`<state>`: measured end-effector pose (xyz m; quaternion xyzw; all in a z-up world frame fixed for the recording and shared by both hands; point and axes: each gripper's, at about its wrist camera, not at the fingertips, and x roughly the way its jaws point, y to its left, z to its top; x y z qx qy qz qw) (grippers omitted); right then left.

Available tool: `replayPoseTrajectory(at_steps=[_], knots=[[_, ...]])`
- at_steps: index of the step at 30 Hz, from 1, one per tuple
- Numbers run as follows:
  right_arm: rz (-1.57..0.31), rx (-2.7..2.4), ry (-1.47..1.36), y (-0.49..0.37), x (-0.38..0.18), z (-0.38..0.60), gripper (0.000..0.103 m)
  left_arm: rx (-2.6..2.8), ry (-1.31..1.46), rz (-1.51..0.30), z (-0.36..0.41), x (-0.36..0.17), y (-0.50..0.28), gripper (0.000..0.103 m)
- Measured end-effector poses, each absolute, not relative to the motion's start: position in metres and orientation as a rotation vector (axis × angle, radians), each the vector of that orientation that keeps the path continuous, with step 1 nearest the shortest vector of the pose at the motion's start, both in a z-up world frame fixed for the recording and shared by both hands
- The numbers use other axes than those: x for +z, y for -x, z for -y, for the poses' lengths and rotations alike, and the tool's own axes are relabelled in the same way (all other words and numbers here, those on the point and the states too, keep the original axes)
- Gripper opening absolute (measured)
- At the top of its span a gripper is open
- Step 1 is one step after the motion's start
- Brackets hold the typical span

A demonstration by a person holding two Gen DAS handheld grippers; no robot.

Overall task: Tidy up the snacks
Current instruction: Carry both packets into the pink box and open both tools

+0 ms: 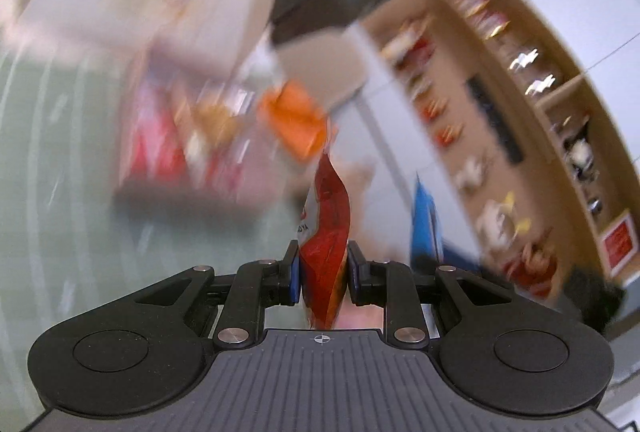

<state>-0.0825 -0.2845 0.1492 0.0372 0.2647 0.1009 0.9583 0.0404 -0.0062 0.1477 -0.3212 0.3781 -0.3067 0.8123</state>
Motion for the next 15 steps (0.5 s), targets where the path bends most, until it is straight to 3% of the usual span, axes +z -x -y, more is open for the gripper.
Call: replayPoseTrajectory(at_steps=[3, 4, 7, 11, 15], knots=[[-0.496, 0.143, 0.002, 0.074, 0.162, 0.278, 0.081, -0.672, 0.839, -0.721, 0.008, 0.142, -0.100, 0.028], [-0.497, 0.137, 0.022, 0.071, 0.160, 0.274, 0.081, -0.674, 0.843, -0.696, 0.008, 0.129, -0.123, 0.034], [-0.540, 0.114, 0.040, 0.059, 0.146, 0.264, 0.081, -0.477, 0.807, -0.732, 0.004, 0.083, -0.162, 0.037], [-0.551, 0.087, 0.046, 0.057, 0.132, 0.261, 0.081, -0.440, 0.813, -0.692, -0.016, 0.058, -0.147, 0.037], [-0.511, 0.044, 0.078, 0.041, 0.130, 0.256, 0.081, -0.414, 0.565, -0.676, -0.017, 0.074, -0.107, 0.037]])
